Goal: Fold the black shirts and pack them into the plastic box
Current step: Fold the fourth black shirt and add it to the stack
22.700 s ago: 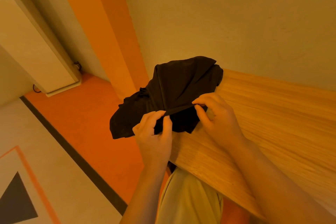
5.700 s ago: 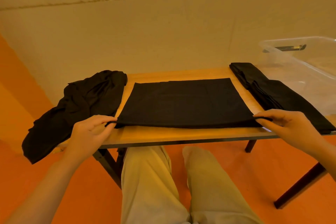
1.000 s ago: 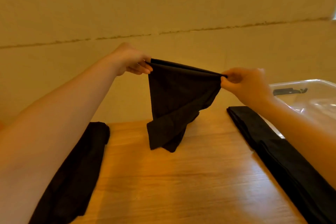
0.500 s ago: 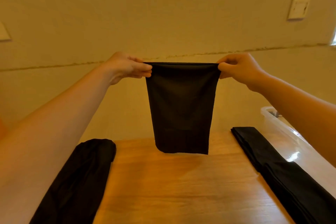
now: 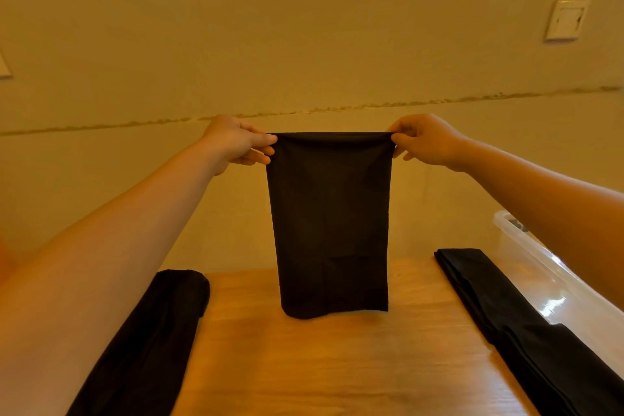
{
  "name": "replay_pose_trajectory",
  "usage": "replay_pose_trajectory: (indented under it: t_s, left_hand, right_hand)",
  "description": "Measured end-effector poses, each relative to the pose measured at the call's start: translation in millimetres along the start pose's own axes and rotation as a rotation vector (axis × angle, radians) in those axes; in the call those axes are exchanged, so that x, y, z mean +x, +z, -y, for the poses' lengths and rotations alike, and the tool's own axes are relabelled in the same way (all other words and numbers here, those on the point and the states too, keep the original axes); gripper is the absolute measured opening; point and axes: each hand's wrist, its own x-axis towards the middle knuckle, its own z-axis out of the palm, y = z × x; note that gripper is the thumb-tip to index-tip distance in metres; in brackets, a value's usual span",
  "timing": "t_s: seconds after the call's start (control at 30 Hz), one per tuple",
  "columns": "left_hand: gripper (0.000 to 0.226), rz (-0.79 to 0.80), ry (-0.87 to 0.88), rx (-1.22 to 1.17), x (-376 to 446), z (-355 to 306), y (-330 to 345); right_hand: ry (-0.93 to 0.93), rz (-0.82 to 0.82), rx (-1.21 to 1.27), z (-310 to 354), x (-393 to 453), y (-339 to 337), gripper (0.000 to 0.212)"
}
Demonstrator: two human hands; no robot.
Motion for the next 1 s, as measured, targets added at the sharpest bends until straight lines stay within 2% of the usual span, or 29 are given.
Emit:
replay_pose_trajectory:
  t_s: [0.2,0.3,0.4,0.57,0.63,0.7,0.77,0.9,1.0]
  left_hand:
    - [0.017,-0.155,0.117,-0.123,10.9,0.9,8.3]
    - [0.016,-0.172,0.18,-0.105,-5.0,7.1,7.3]
    - [0.013,-0.113,0.17,-0.071,-43.4,38.9,11.7]
    - [0.008,0.06,0.083,0.049,-141.8,133.1,40.3]
    - [0.02,0.158,0.114,0.204,-182.0,172.4,54.2]
    - [0.019,0.247,0.197,0.365,-213.4,205.6,65.2]
    - [0.011,0.254,0.248,0.427,-233.8,229.9,71.2]
    - [0.031,0.142,0.305,0.411,-251.6,252.3,75.9]
    - [0.028,0.084,0.343,0.368,-254.7,252.8,78.3]
  right_hand:
    - [-0.061,-0.163,0.017,0.2,19.5,2.6,0.022]
    - [-0.132,-0.21,0.018,-3.5,1.1,9.3,0.022]
    - [-0.163,-0.129,0.012,-18.6,-46.1,33.5,0.021]
    - [-0.13,0.153,-0.009,-72.3,-156.7,97.2,0.022]
    - [-0.109,0.277,-0.05,-90.7,-198.0,121.2,0.023]
    - [-0.12,0.352,-0.072,-99.5,-232.1,137.8,0.024]
    - [-0.157,0.348,-0.064,-105.6,-253.4,147.3,0.025]
    - [-0.227,0.285,-0.139,-110.3,-272.0,156.3,0.023]
    - [-0.249,0.212,-0.16,-109.6,-274.9,162.3,0.023]
